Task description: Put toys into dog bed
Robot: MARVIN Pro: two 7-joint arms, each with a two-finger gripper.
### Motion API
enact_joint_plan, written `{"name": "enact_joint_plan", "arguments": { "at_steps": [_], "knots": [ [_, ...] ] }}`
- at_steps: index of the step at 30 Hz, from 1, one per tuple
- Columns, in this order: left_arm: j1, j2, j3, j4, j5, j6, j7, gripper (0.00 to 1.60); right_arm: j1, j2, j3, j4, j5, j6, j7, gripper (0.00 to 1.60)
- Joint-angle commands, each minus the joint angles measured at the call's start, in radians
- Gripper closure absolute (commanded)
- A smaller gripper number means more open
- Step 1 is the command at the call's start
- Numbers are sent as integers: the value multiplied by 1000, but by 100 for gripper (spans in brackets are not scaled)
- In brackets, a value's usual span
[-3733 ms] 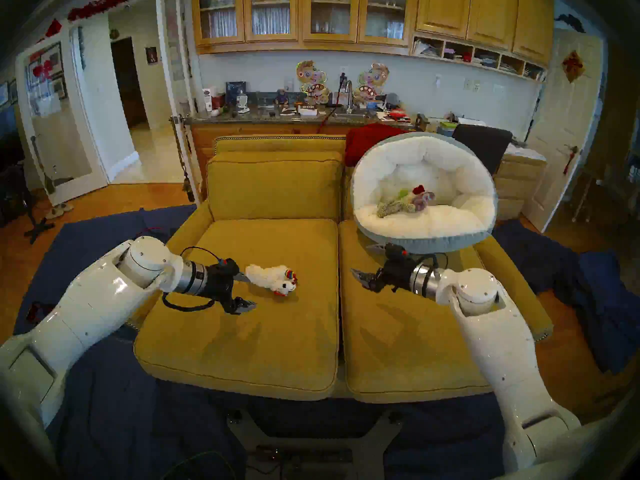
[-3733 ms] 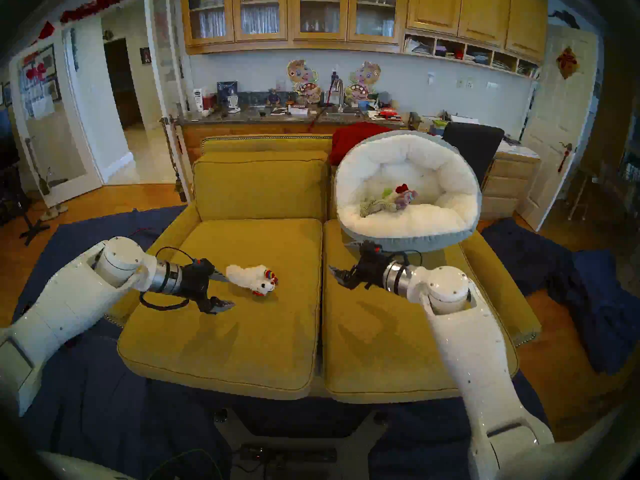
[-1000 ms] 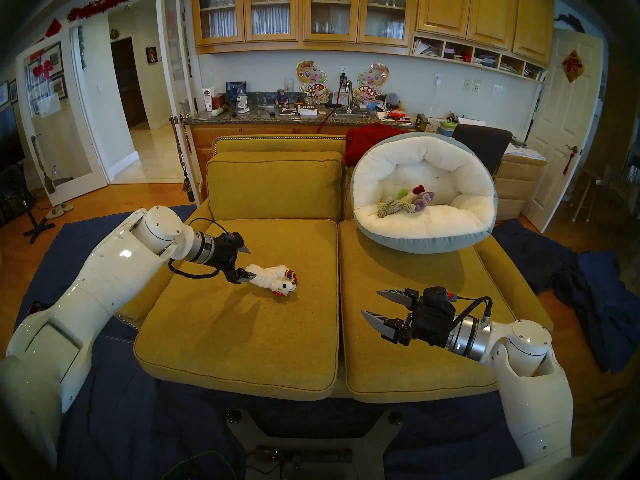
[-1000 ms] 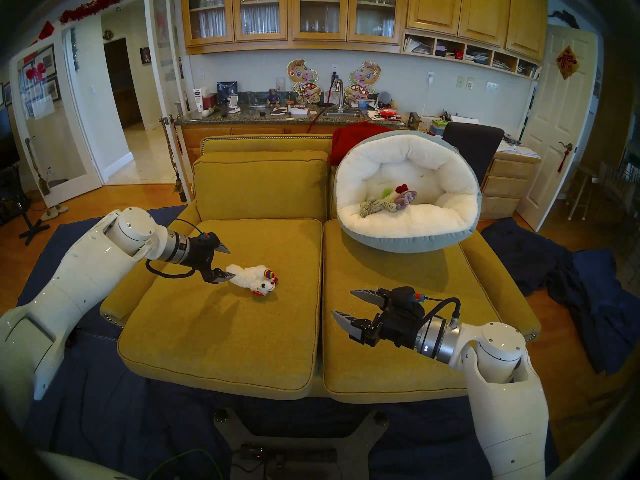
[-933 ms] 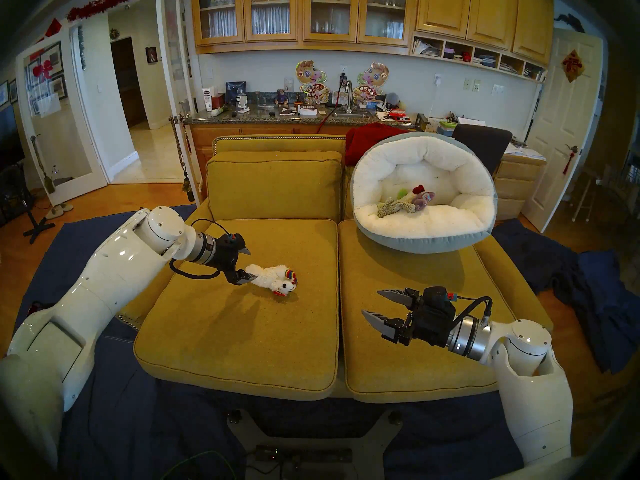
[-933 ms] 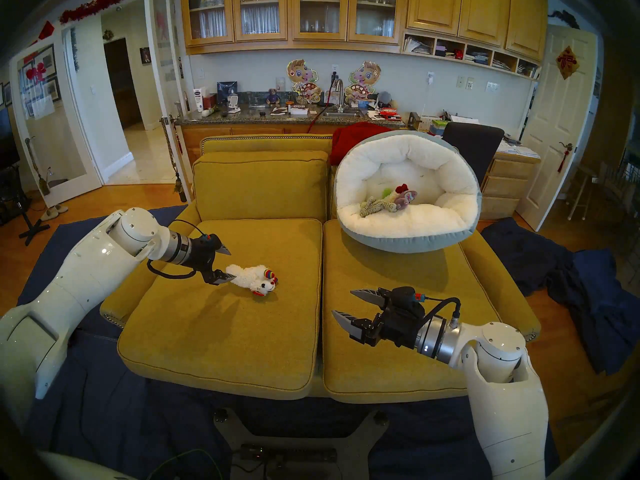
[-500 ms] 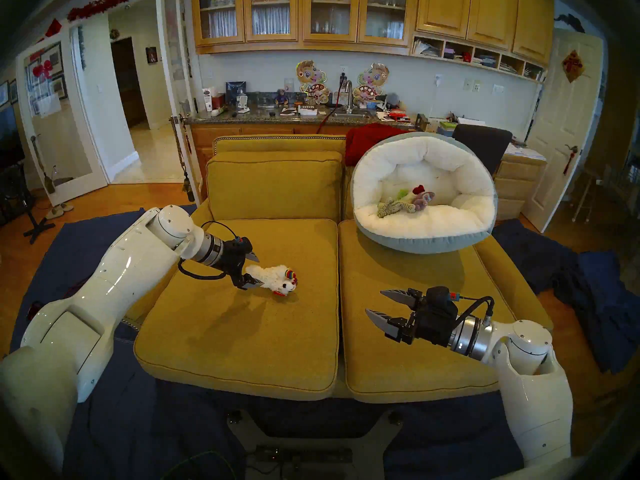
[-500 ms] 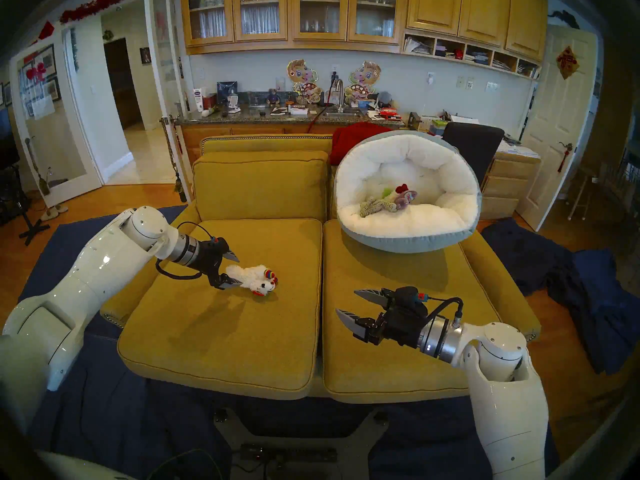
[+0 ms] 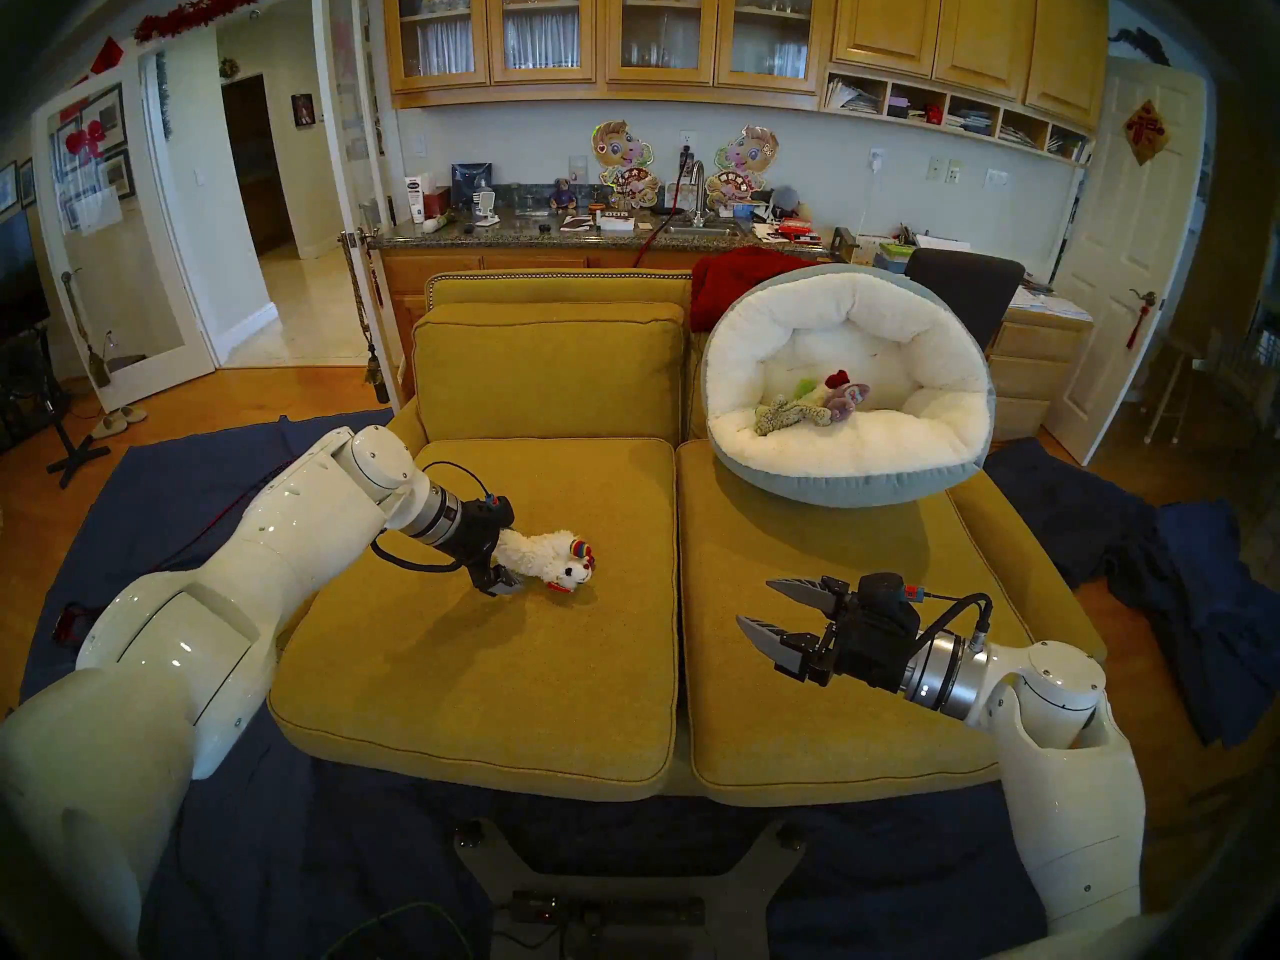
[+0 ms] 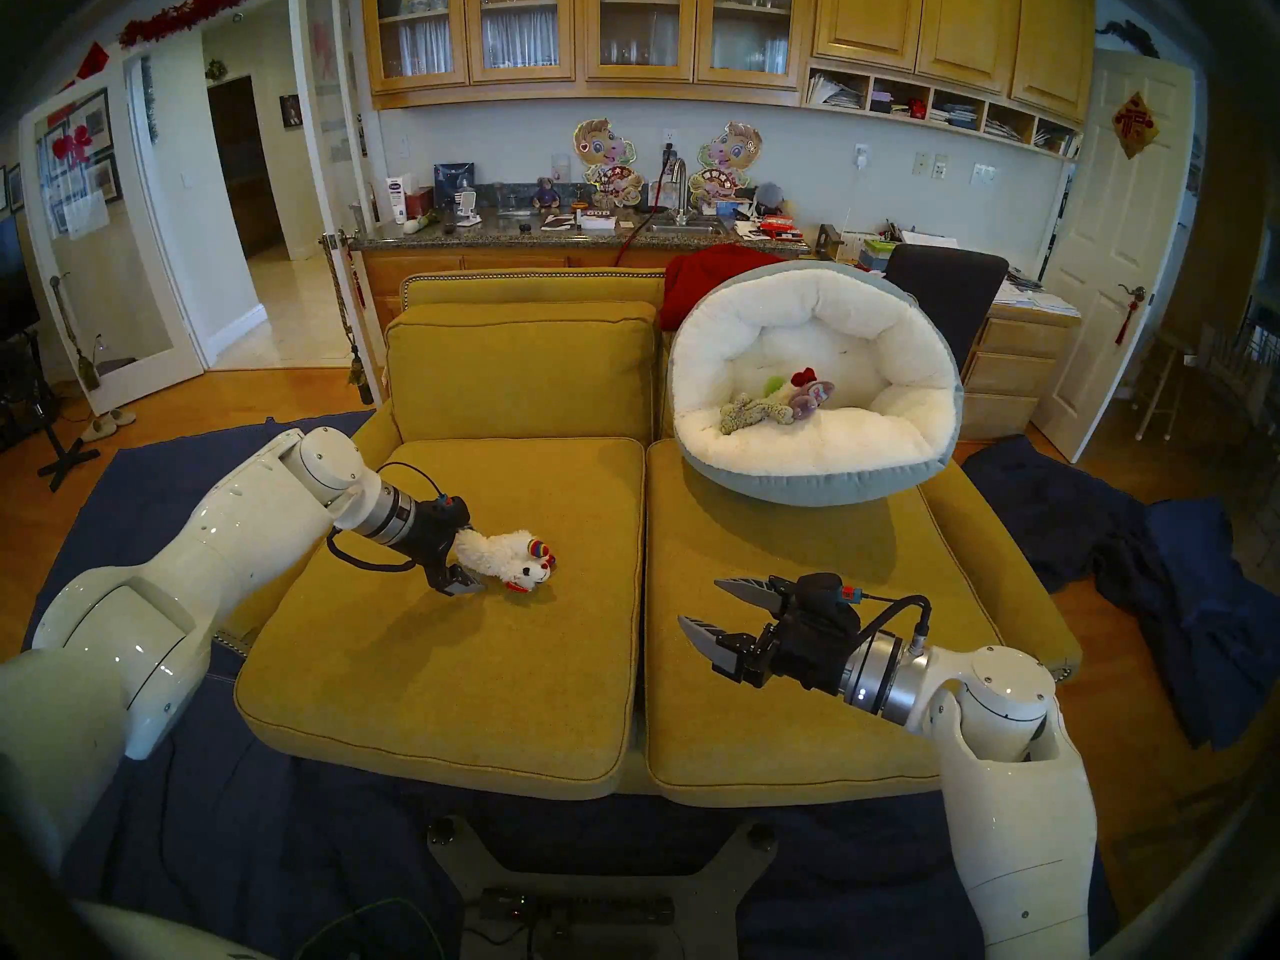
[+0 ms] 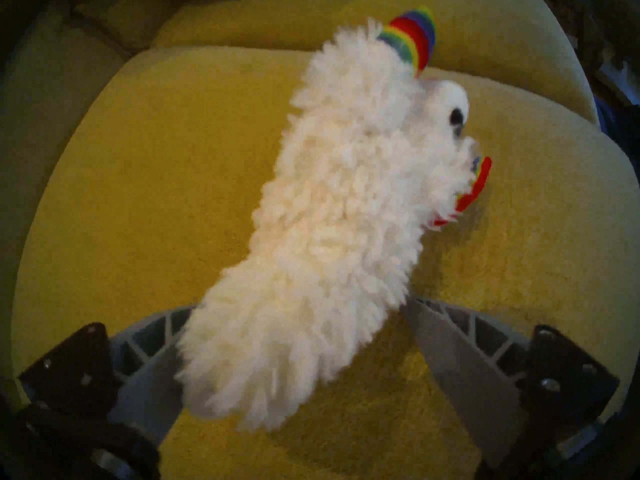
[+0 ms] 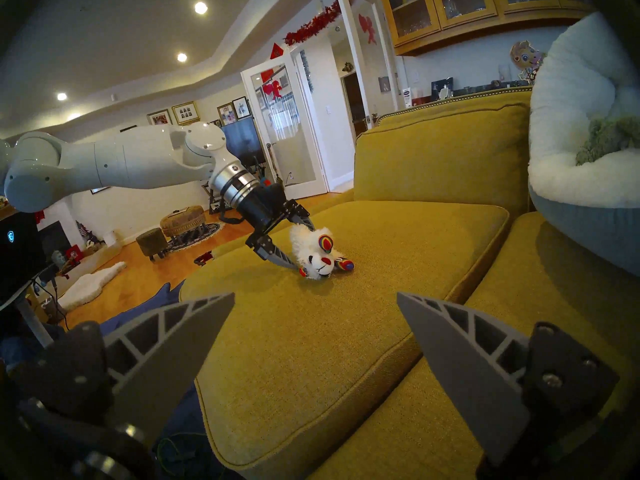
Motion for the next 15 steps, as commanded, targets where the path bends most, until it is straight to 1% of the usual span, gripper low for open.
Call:
{"name": "enact_joint_plan", "arguments": {
  "at_steps": [1, 9, 12, 15],
  "knots": [
    [-87, -45, -4, 43, 5, -56, 15, 160, 13, -1, 13, -29, 13, -8, 8, 0],
    [-98, -47, -33, 48, -22, -87, -6, 160, 13, -3, 15, -29, 11, -10, 14, 0],
    [-104, -35, -60, 19, -50, -97, -35, 160, 14, -4, 13, -29, 8, -11, 16, 0],
    [-110, -29, -69, -3, -58, -103, -56, 160, 16, -5, 10, -29, 6, -10, 17, 0]
  ]
}}
